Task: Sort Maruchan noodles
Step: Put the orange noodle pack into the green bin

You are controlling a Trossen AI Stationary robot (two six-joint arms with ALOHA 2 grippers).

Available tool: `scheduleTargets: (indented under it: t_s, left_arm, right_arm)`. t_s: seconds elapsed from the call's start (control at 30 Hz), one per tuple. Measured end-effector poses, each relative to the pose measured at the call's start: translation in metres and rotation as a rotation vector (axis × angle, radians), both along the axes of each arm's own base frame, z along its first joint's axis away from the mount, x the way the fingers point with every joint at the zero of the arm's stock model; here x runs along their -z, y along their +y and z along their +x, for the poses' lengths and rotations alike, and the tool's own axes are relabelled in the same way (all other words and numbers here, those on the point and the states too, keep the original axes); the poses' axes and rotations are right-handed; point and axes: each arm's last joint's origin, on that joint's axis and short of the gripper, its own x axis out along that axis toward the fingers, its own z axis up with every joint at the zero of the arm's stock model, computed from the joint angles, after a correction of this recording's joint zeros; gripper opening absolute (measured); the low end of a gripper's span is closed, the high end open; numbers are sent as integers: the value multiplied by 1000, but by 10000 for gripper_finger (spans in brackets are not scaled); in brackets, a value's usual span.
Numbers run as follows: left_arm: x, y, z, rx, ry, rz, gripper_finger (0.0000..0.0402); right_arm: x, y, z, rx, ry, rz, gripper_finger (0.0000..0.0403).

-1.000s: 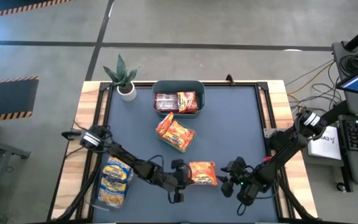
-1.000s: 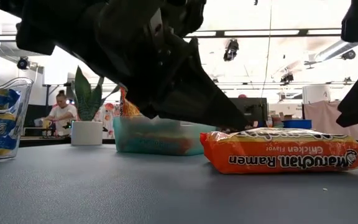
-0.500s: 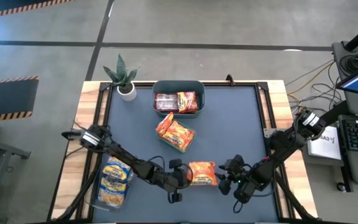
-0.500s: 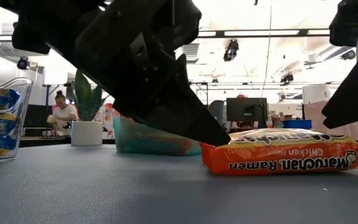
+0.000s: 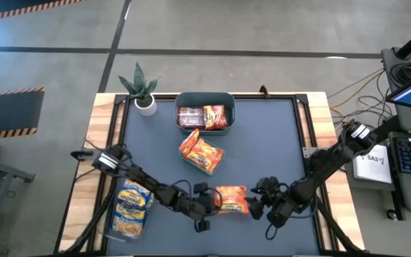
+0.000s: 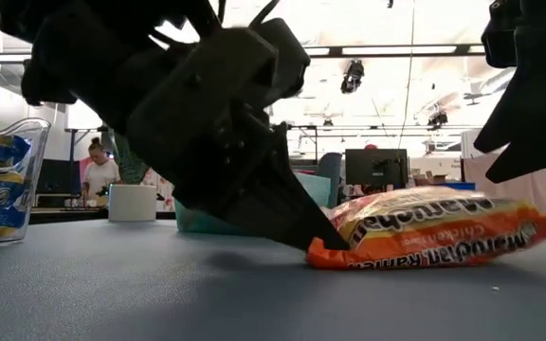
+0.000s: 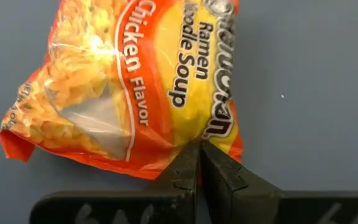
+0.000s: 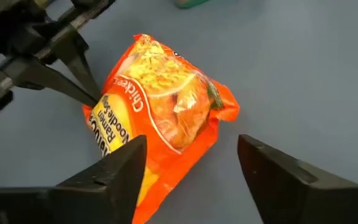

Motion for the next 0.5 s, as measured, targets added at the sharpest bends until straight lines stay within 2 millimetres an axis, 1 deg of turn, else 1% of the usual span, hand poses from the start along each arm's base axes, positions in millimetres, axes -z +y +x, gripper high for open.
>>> scheduleTargets:
  t_s: [0.1,0.27,0.37,0.5]
  left_arm:
    - [6,0,0,-14,7,-9,0]
    - [9,0,1,-19,12,-13,0]
    - [9,0,0,-19,14,-13,0]
    - [10,0,0,-17,17,-13,0]
  right_arm:
    - [-1,-1,0,0,0,8,266]
    - [1,0,0,13,8,25,313]
    - [5,1,1,17,20,25,328]
    - [12,0,3,19,32,26,334]
